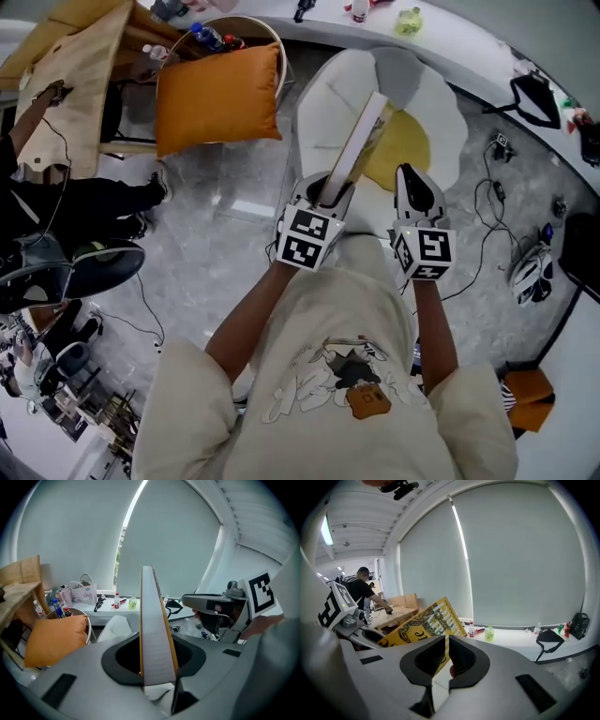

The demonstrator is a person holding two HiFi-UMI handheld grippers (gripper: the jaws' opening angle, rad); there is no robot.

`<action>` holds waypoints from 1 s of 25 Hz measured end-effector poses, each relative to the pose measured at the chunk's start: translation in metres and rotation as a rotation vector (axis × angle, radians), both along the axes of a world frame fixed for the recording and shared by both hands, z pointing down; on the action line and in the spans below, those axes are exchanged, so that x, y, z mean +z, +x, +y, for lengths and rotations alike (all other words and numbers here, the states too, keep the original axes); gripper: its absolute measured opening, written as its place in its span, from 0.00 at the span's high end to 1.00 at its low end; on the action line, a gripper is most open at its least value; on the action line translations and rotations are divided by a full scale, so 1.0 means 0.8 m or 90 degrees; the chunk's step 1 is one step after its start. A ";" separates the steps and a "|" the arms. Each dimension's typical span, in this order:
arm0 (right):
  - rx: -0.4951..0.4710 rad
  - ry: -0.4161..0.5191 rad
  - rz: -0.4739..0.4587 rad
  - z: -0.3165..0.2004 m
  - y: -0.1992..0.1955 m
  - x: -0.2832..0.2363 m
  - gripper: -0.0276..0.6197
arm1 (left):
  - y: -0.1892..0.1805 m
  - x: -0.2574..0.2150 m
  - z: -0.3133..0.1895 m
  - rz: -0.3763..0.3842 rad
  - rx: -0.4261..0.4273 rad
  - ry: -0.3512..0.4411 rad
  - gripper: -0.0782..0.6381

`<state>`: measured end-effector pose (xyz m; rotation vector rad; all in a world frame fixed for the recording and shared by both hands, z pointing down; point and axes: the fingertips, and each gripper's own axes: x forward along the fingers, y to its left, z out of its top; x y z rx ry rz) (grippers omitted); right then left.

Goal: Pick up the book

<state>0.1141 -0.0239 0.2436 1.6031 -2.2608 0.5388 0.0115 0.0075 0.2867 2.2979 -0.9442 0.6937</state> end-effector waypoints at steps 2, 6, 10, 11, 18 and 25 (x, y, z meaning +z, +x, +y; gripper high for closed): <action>0.007 0.007 -0.001 0.001 -0.006 -0.018 0.89 | -0.012 -0.017 -0.001 0.010 -0.013 0.007 0.69; 0.011 0.025 -0.015 0.005 -0.030 -0.053 0.89 | -0.040 -0.052 -0.006 0.021 -0.029 0.033 0.69; -0.010 0.056 -0.021 0.004 -0.065 -0.085 0.89 | -0.062 -0.086 -0.017 0.025 -0.037 0.064 0.69; -0.015 0.063 -0.022 0.002 -0.072 -0.092 0.89 | -0.066 -0.094 -0.021 0.027 -0.041 0.072 0.69; -0.032 0.119 -0.029 -0.021 -0.113 -0.142 0.89 | -0.093 -0.142 -0.046 0.043 -0.062 0.128 0.69; -0.026 0.162 -0.030 -0.031 -0.130 -0.193 0.89 | -0.103 -0.189 -0.056 0.069 -0.062 0.168 0.69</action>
